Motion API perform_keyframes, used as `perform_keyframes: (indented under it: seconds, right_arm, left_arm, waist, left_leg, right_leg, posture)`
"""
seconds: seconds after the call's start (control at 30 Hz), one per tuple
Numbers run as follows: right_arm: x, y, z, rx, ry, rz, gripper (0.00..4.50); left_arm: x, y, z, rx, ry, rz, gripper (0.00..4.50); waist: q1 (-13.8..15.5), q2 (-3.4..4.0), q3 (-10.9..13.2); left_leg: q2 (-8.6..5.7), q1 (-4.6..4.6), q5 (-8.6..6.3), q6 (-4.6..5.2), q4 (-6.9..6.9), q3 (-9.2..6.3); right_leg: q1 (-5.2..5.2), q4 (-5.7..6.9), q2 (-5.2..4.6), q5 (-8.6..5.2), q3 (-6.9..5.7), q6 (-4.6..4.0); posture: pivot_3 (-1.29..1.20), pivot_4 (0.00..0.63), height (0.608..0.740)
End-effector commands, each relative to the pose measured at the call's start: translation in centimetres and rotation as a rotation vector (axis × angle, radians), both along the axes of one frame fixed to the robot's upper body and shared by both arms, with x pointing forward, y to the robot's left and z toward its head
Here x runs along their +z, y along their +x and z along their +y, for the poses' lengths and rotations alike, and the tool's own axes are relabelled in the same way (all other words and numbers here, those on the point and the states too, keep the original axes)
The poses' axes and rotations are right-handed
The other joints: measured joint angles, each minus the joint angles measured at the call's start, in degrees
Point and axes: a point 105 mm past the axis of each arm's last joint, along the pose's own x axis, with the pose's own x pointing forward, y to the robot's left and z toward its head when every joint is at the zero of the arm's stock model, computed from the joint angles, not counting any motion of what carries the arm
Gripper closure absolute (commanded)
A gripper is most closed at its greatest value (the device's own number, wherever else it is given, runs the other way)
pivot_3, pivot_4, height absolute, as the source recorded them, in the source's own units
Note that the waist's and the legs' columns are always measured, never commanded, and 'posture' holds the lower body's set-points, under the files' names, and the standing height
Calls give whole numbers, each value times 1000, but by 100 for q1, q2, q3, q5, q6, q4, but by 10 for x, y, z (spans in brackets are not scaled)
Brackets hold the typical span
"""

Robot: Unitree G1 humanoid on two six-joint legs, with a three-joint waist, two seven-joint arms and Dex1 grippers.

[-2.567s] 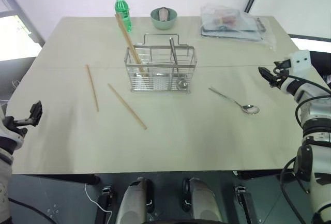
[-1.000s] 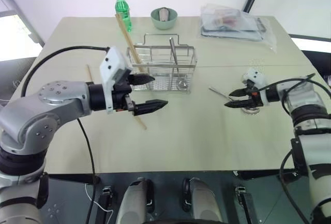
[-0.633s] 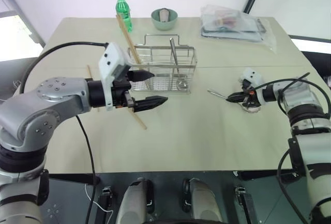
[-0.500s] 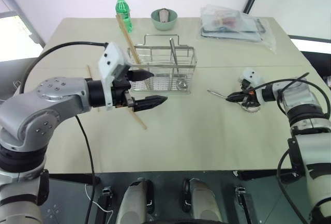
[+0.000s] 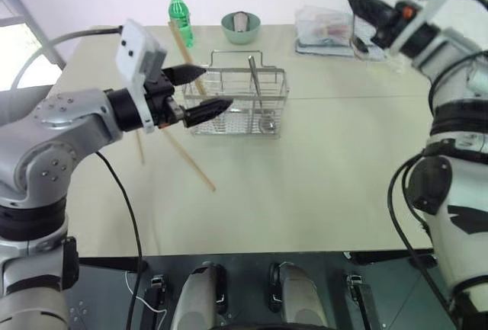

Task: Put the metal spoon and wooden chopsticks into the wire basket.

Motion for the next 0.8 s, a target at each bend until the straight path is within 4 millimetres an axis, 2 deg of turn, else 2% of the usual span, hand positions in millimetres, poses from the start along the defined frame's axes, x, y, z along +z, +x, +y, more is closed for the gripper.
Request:
perform_keyframes:
  seconds: [0.03, 0.17, 0.43, 0.6, 0.7, 0.8]
  right_arm:
    - [13, -7, 26, 46, 39, -53, 4414]
    - [1, -8, 53, 107, 53, -37, 4414]
    - [-19, -12, 95, 189, 85, 3, 4414]
    - [-37, -9, 109, 183, 85, 0, 4414]
    - [-52, -4, 110, 144, 79, -21, 4414]
    - [-60, 3, 98, 81, 104, -23, 3349]
  left_arm:
    - [15, 1, 2, 9, -15, -72, 0]
    - [17, 2, 0, 7, -17, -84, 0]
    - [18, -1, 4, 25, -16, -92, 0]
    - [17, -3, 5, 32, -13, -93, 0]
    - [17, -4, 5, 35, -13, -95, 0]
    - [20, -4, 5, 38, -11, -101, 0]
  waist:
    - [-5, 0, 0]
    - [-8, 0, 0]
    - [-23, 1, 0]
    - [-20, 1, 0]
    - [-19, 1, 0]
    - [-16, 1, 0]
  left_leg:
    - [0, 0, 0, 0, 0, 0]
    - [0, -1, 0, 0, -1, 2]
    - [1, -2, 0, 0, -4, 1]
    - [1, -2, 0, 0, -4, 0]
    - [0, -2, 0, 0, -4, 0]
    - [0, -2, 0, 0, -4, 0]
  right_leg:
    - [0, 1, 0, 0, 0, 0]
    - [-4, 3, 0, 0, 0, 0]
    - [-6, 4, 2, 0, 1, 0]
    - [-6, 4, 2, 0, 1, 0]
    - [-6, 4, 2, 0, 1, -1]
    - [-6, 3, 2, 0, 1, 0]
  posture:
    - [0, 150, 707]
    - [0, 150, 707]
    - [0, 150, 707]
    - [0, 150, 707]
    - [0, 150, 707]
    - [0, 150, 707]
